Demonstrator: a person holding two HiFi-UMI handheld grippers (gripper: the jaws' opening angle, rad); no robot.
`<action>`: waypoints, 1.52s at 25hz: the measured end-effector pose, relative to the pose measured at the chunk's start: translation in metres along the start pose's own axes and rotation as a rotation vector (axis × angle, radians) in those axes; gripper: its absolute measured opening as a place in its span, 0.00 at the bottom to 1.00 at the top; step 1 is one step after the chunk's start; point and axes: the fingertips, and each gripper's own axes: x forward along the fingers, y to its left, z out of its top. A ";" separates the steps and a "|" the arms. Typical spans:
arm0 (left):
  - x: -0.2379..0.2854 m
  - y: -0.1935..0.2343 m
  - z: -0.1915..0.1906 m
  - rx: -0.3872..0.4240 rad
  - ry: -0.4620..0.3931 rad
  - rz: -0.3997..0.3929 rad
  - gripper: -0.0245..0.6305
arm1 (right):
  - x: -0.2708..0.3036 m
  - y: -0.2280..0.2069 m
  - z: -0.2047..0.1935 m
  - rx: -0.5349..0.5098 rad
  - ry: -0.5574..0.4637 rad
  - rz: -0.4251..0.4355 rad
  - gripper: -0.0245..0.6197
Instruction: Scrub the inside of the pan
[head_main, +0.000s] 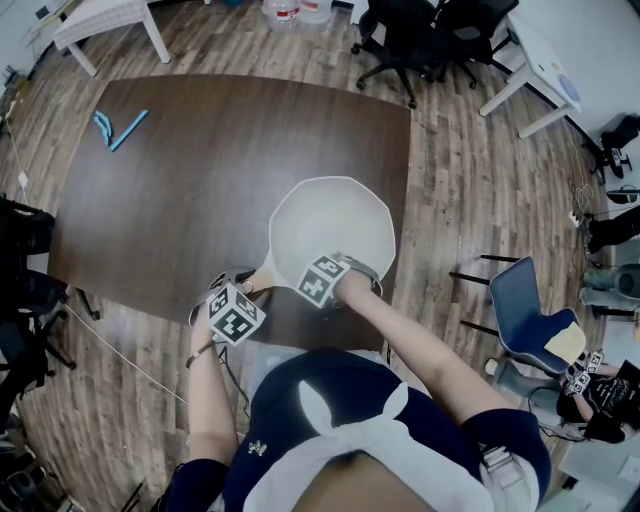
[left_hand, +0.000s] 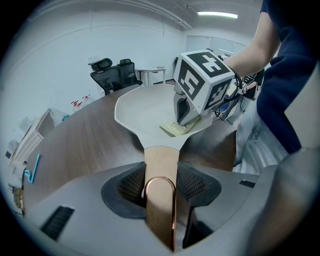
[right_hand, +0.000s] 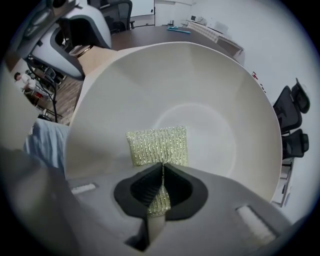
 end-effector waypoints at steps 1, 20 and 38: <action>0.000 0.000 0.001 0.000 -0.001 -0.001 0.33 | 0.000 -0.001 0.003 0.013 -0.010 0.007 0.05; 0.002 0.002 0.004 -0.004 -0.009 -0.007 0.33 | 0.005 -0.010 0.034 -0.020 -0.065 -0.063 0.05; 0.003 0.001 0.003 -0.010 -0.019 -0.019 0.33 | 0.005 -0.040 0.062 -0.014 -0.171 -0.157 0.05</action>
